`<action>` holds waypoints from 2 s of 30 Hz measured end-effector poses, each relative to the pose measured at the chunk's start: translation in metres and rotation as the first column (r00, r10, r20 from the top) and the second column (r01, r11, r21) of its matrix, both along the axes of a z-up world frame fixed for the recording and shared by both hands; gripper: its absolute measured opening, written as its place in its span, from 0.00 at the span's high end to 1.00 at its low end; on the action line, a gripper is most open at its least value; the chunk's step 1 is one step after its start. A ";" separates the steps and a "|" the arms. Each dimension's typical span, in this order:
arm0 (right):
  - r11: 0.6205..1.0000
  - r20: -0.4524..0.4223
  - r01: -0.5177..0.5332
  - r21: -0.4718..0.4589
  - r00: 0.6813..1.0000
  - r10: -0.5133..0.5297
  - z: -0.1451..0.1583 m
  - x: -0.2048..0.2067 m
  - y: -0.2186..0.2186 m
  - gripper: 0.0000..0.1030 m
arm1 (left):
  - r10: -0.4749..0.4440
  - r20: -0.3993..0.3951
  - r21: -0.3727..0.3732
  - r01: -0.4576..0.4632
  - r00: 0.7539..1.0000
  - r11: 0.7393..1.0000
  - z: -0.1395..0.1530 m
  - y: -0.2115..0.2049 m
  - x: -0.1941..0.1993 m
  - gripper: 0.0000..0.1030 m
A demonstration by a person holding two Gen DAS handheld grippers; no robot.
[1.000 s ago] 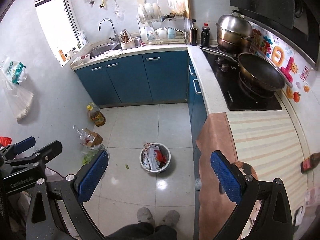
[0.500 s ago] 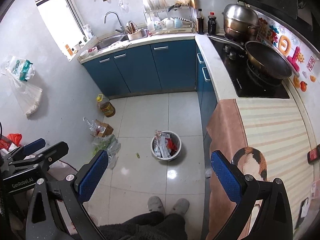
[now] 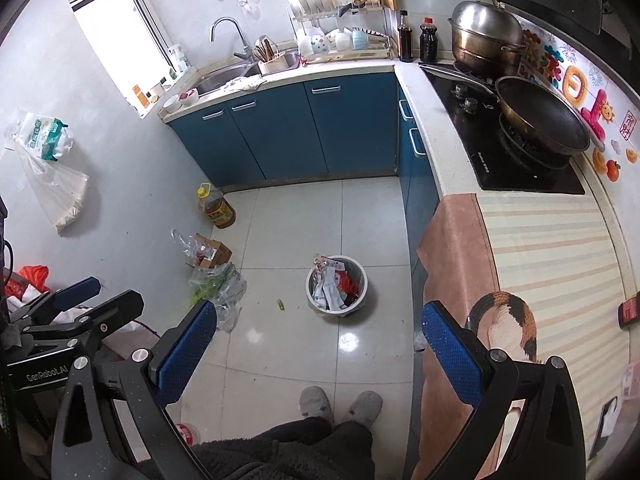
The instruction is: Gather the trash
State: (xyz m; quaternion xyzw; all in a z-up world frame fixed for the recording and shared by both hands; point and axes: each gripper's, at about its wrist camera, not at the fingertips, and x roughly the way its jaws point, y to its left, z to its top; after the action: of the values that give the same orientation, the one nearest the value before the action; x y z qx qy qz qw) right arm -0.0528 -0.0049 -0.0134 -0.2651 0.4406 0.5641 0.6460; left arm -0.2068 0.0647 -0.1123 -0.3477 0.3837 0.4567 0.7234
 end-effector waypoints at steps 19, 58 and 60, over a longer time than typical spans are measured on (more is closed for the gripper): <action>0.999 -0.034 -0.034 -0.023 0.999 0.034 -0.006 0.006 0.008 0.00 | 0.010 0.016 -0.025 -0.010 1.000 1.000 -0.002 0.003 -0.005 0.01; 0.999 -0.053 0.006 -0.046 0.999 -0.009 -0.012 0.026 -0.008 0.00 | -0.061 0.028 -0.029 0.062 0.998 0.998 0.005 0.001 0.004 0.01; 0.999 -0.055 0.007 -0.045 0.998 -0.009 -0.011 0.027 -0.009 0.00 | -0.063 0.029 -0.029 0.063 0.998 0.998 0.005 0.001 0.003 0.01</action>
State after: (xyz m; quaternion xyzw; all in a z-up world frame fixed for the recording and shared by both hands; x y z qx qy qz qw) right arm -0.0261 -0.0137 -0.0246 -0.2619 0.4718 0.5587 0.6298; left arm -0.2033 0.0656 -0.1073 -0.3525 0.3911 0.4231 0.7374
